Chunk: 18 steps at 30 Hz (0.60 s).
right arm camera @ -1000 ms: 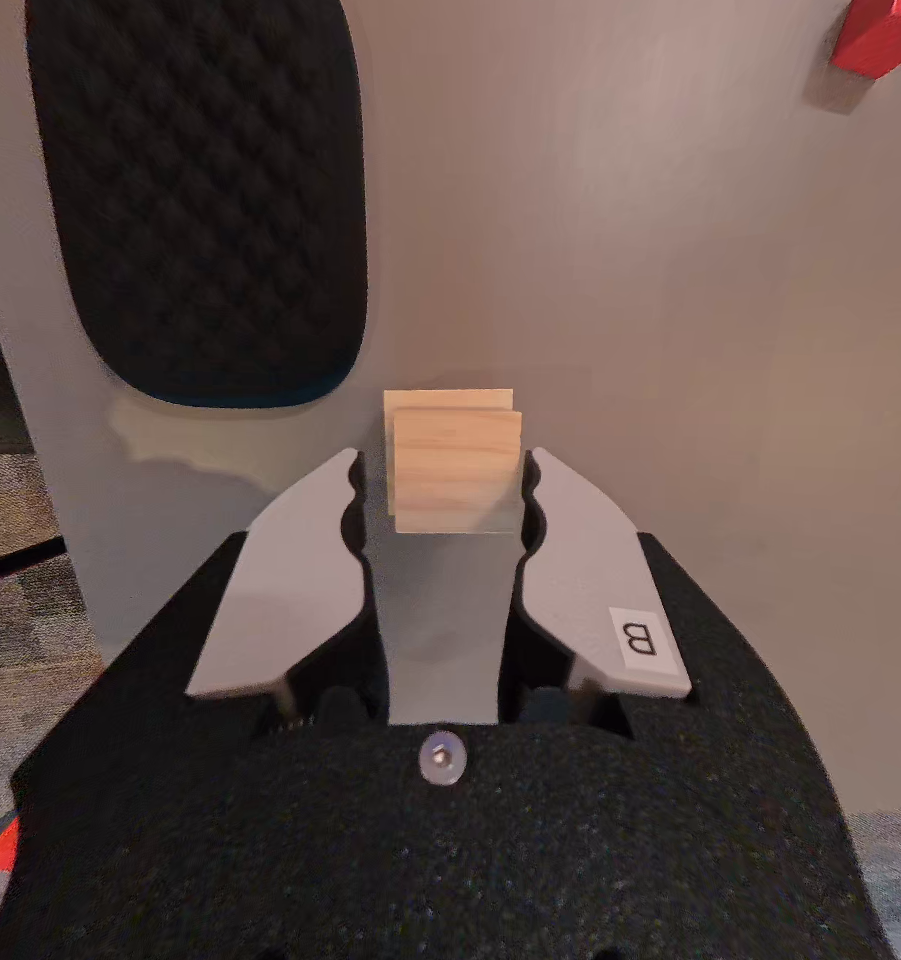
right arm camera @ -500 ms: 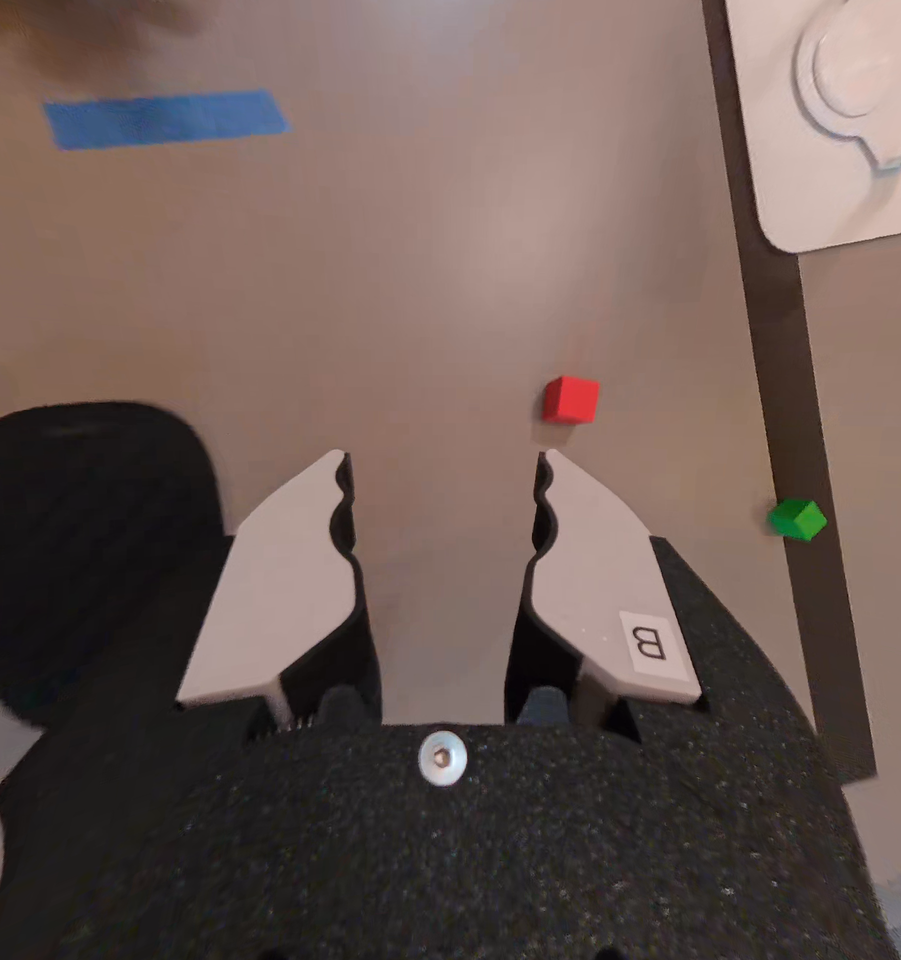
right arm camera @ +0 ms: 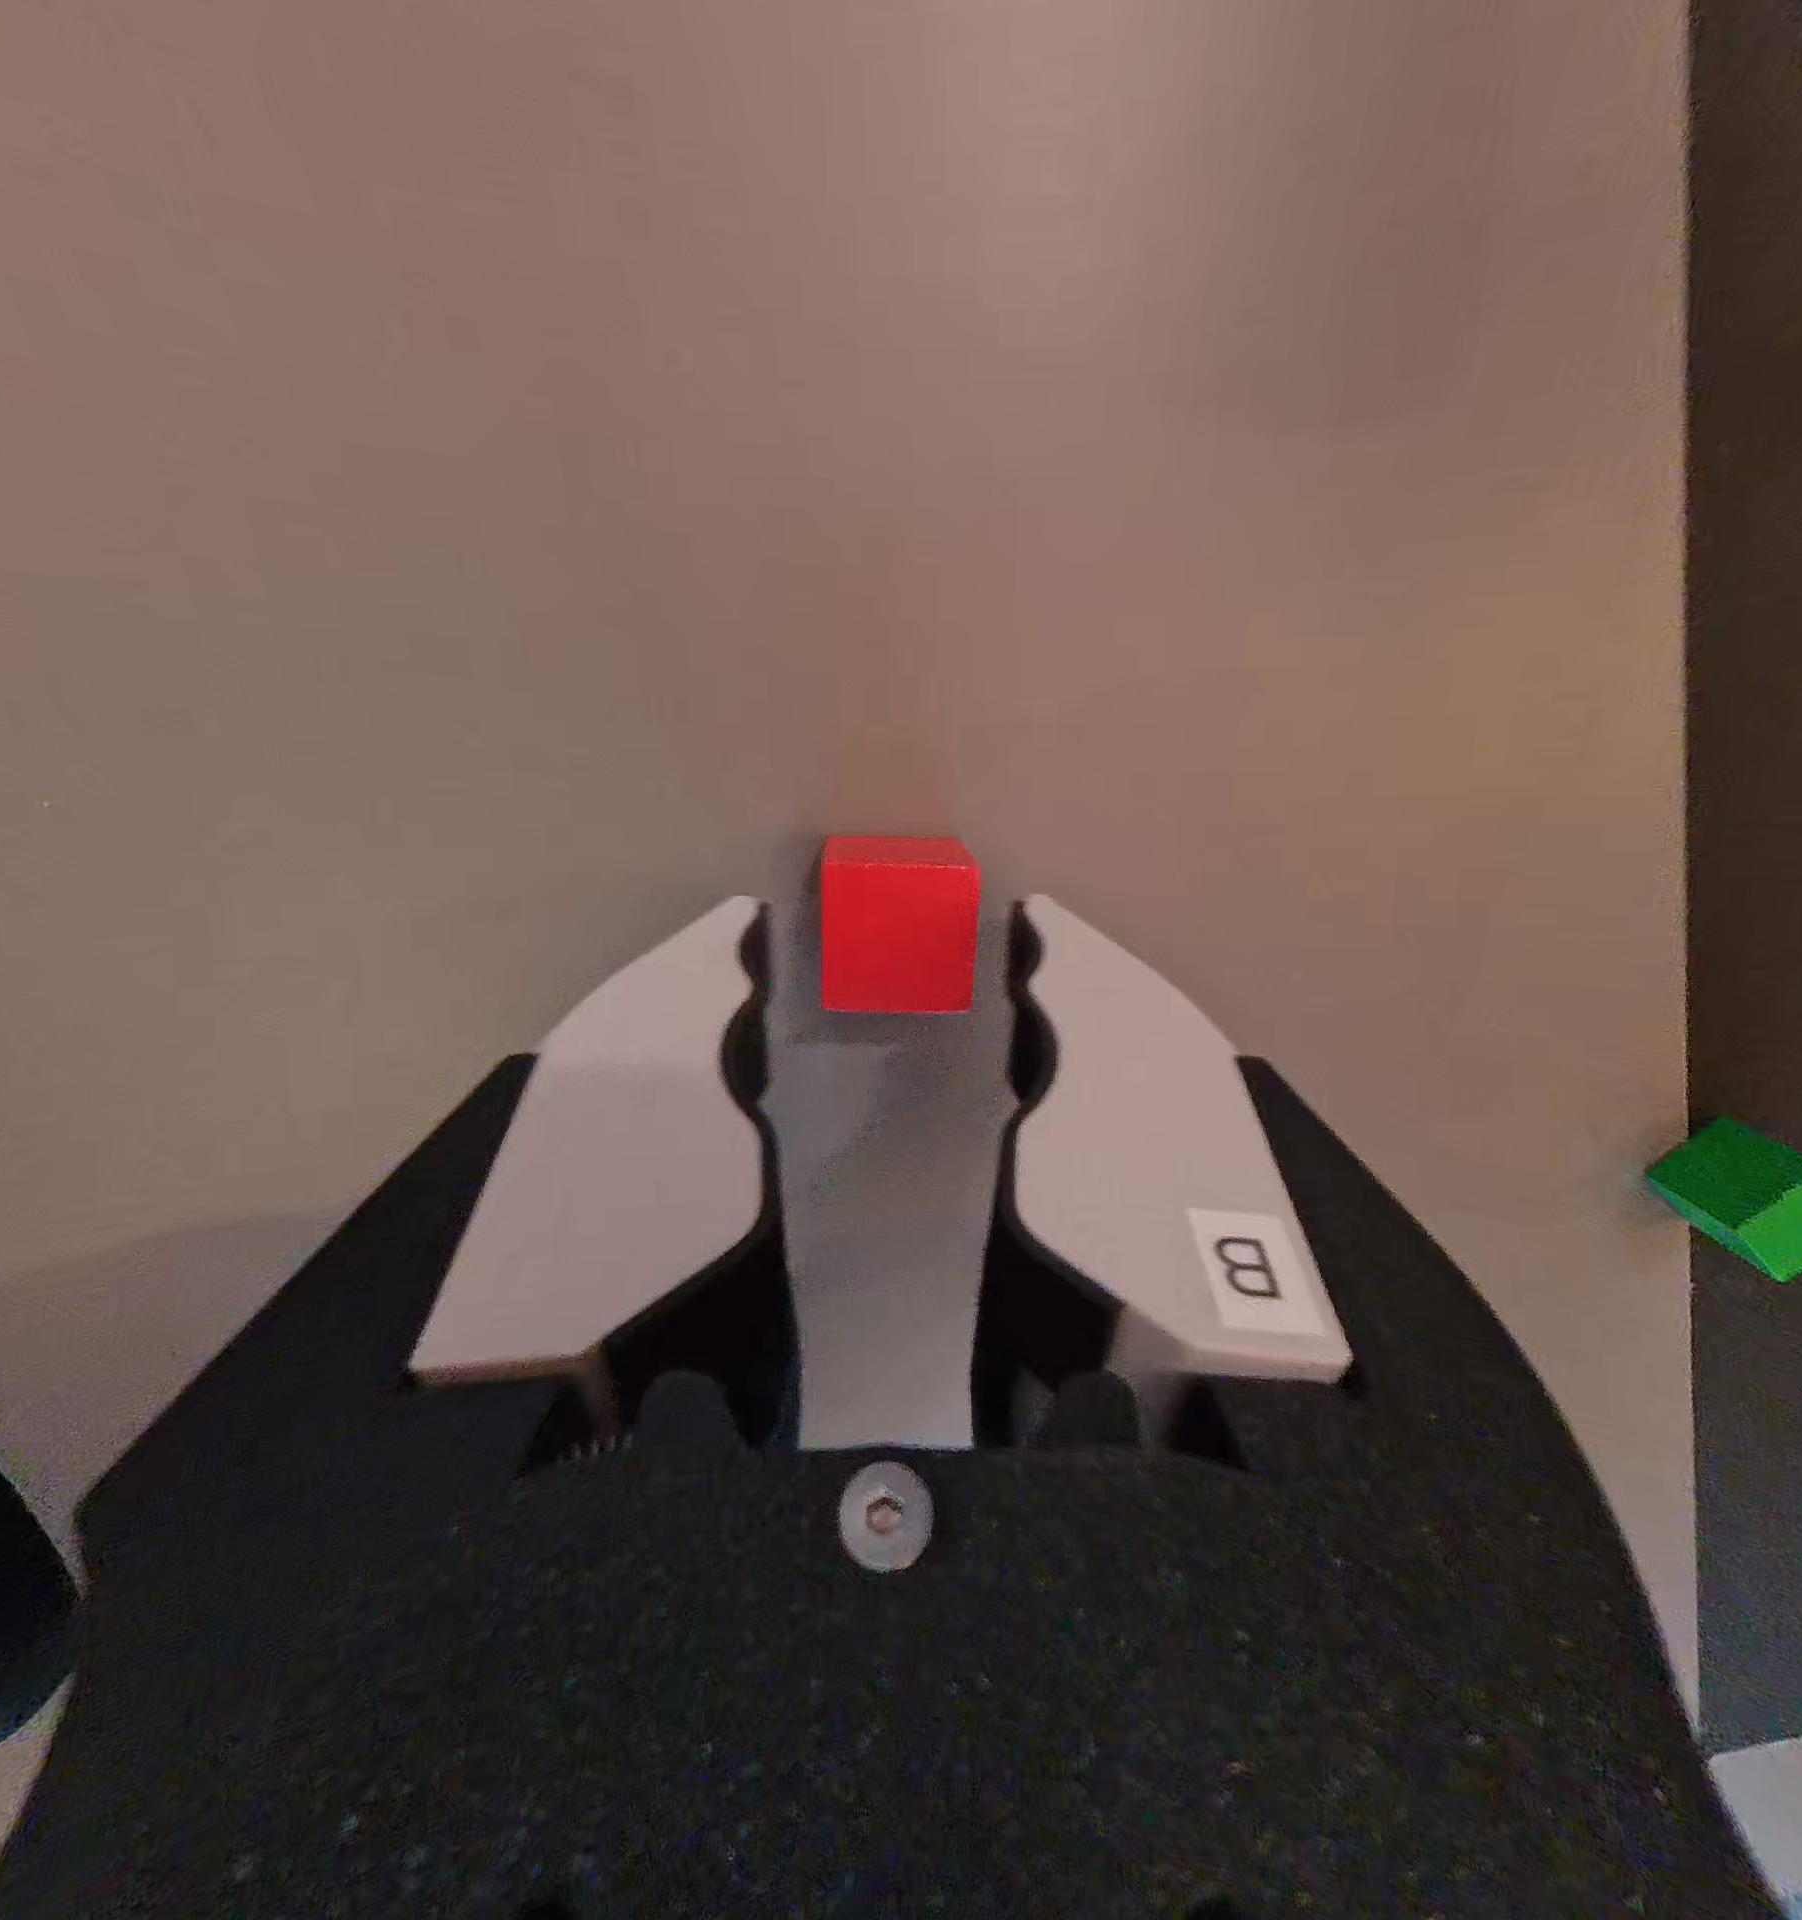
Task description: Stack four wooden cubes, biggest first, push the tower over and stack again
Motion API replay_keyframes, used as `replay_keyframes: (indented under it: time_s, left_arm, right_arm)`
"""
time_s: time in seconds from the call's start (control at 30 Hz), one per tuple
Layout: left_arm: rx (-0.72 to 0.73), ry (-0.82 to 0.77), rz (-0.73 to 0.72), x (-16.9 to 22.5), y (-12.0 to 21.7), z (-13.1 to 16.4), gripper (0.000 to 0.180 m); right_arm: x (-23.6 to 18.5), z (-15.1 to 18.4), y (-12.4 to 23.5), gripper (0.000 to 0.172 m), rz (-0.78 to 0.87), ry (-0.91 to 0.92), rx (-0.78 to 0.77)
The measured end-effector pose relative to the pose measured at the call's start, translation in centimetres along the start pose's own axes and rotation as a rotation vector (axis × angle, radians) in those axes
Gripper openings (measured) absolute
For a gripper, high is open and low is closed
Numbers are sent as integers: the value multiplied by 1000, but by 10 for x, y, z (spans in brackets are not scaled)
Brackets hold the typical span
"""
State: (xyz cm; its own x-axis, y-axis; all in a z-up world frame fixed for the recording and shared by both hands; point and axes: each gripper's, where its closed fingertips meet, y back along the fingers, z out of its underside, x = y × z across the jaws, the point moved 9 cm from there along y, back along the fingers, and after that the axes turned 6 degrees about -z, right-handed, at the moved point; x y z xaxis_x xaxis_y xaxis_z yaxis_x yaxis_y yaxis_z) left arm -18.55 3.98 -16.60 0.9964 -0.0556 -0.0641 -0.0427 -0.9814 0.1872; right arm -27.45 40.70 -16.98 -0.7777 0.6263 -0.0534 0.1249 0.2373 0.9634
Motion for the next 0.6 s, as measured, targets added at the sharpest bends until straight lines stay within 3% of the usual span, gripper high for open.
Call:
replay_keyframes:
  time_s: [0.03, 0.17, 0.33, 0.47, 0.6]
  left_arm:
    - [0, -1, 0, 0, 0, 0, 125]
    - [5, 11, -3, -1, 0, 0, 125]
    - [5, 9, -4, -1, 0, 0, 125]
    - [7, 16, -6, -2, 0, 0, 124]
    - [3, 8, -5, -1, 0, 0, 125]
  right_arm:
    - [0, 0, -2, 29, 0, 7, -3]
    - [-9, -1, 11, 28, -9, 54, 38]
    - [-54, 12, 73, 28, -21, 212, 122]
    - [-100, 57, 123, 28, -2, 311, 99]
    - [-135, 115, 150, 28, -24, 317, 33]
